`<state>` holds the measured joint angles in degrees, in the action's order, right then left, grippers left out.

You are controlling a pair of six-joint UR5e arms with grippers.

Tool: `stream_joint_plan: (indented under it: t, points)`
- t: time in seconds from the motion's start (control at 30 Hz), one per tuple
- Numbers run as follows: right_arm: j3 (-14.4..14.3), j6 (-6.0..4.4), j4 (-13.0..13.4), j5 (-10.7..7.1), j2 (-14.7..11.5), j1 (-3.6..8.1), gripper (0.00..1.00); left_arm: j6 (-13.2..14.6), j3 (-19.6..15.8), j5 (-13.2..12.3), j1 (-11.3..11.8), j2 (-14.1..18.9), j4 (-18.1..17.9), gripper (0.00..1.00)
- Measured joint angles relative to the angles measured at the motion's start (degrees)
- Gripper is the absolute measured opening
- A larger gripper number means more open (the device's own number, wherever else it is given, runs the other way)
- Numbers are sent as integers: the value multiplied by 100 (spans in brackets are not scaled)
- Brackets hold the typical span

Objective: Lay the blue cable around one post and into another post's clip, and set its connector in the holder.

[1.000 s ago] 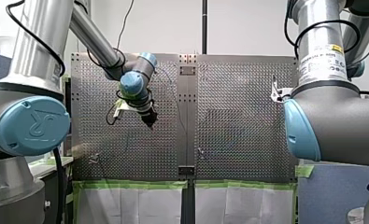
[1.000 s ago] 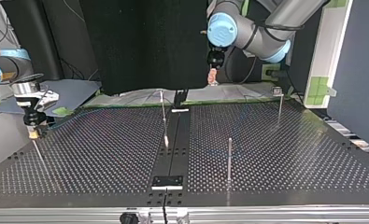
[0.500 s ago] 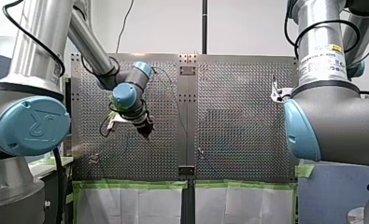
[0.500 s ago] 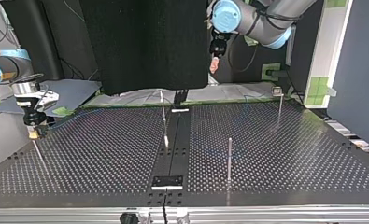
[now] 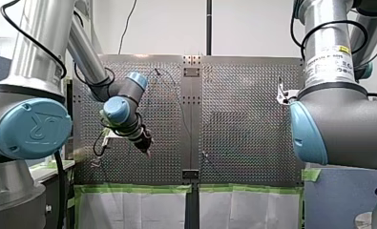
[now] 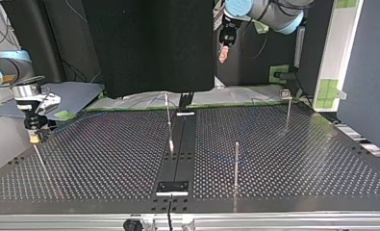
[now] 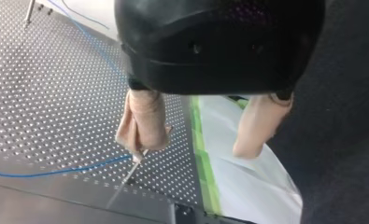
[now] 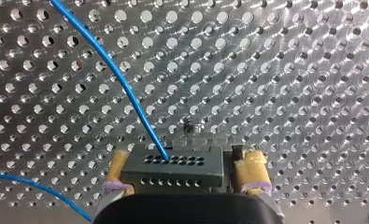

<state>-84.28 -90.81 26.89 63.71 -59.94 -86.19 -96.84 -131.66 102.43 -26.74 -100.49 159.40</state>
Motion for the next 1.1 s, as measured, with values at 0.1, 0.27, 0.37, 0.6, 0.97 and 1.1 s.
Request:
stream_joint_plan:
  t: [0.1,0.27,0.37,0.6,0.97,1.1]
  points:
    - [0,0,0,0,0,0,100,12,-156,-5,0,0,-158,100]
    - [0,0,0,0,0,0,100,16,-427,5,0,0,-426,100]
    - [0,0,0,0,0,0,100,21,-581,7,0,-1,-579,100]
    - [0,0,0,0,0,0,100,34,-903,6,0,0,-980,100]
    - [0,0,-1,0,0,0,100,54,-953,0,-17,0,-1652,100]
    - [0,0,0,0,0,0,100,57,-955,13,-23,0,-1883,100]
